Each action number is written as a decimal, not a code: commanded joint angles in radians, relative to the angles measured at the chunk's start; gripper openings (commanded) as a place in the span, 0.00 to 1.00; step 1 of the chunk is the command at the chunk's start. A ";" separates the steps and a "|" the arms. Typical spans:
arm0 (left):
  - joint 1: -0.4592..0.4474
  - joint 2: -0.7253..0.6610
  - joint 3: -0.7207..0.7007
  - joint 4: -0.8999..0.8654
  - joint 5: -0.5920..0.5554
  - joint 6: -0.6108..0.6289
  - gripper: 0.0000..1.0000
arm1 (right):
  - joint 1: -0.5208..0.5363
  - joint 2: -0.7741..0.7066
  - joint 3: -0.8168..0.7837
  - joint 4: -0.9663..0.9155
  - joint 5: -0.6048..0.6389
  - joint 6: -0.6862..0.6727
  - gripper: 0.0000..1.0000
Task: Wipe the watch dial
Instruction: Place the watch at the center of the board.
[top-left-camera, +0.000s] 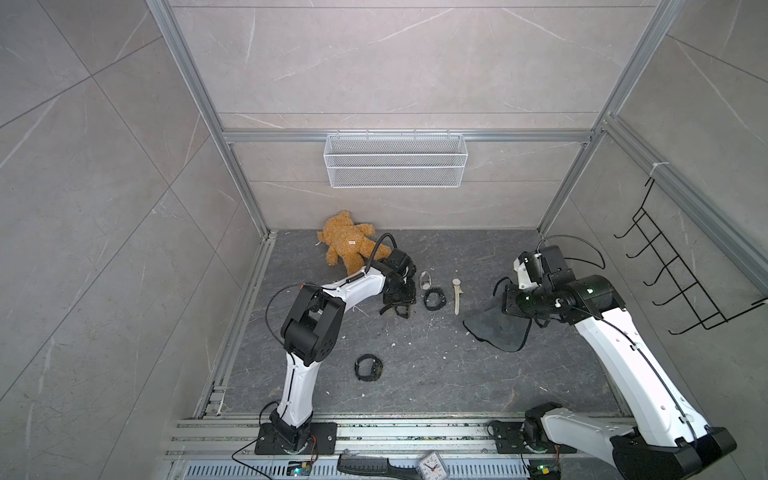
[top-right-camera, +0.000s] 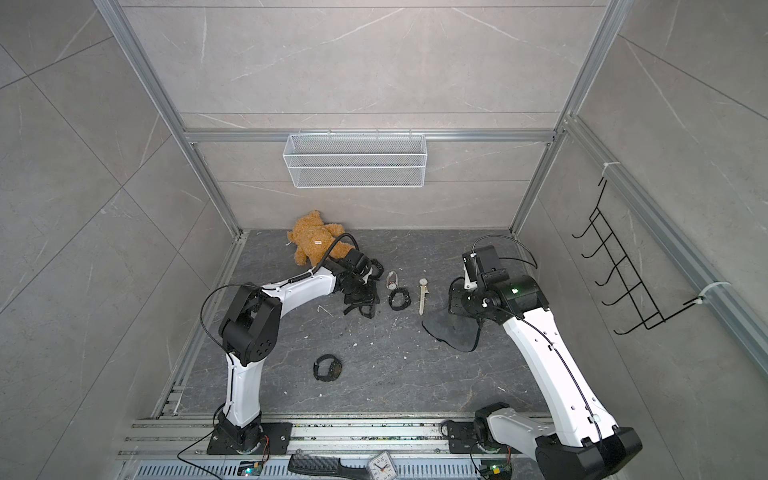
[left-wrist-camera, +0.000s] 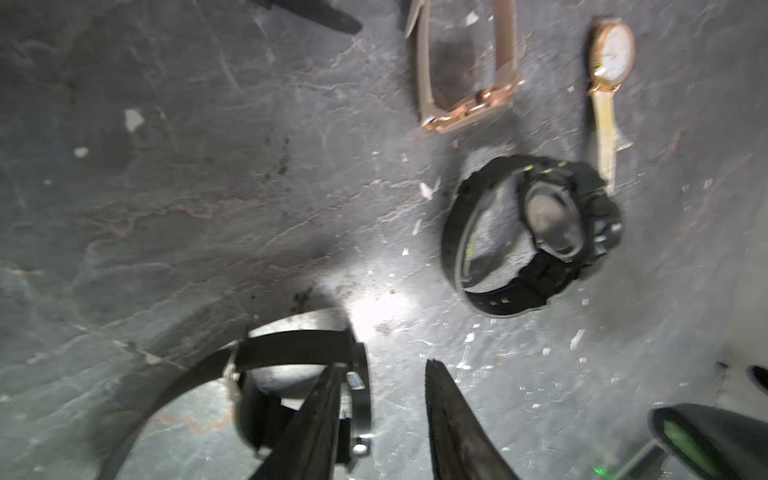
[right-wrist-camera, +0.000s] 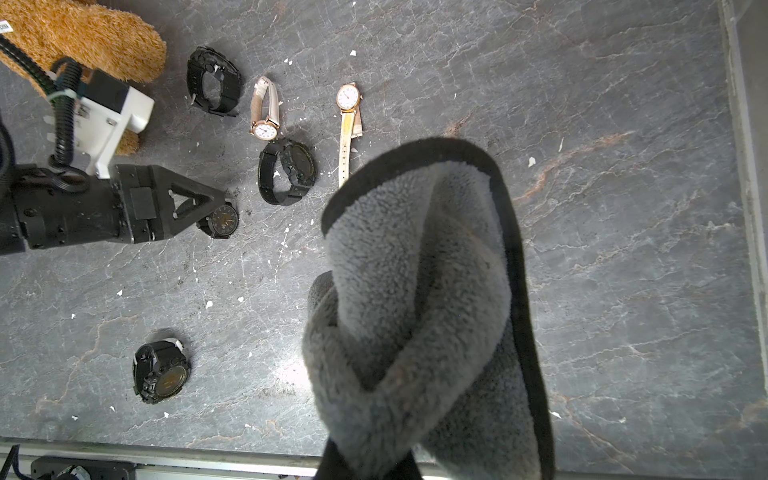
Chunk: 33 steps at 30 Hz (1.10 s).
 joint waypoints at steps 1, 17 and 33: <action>0.004 -0.030 0.029 0.038 0.067 0.070 0.44 | -0.003 -0.003 0.013 -0.019 0.013 0.020 0.00; 0.008 -0.326 -0.274 0.011 0.127 0.763 0.55 | -0.003 0.021 0.044 -0.042 -0.014 0.033 0.00; 0.007 -0.187 -0.245 0.004 0.031 0.958 0.54 | -0.003 -0.026 0.081 -0.125 0.037 0.072 0.00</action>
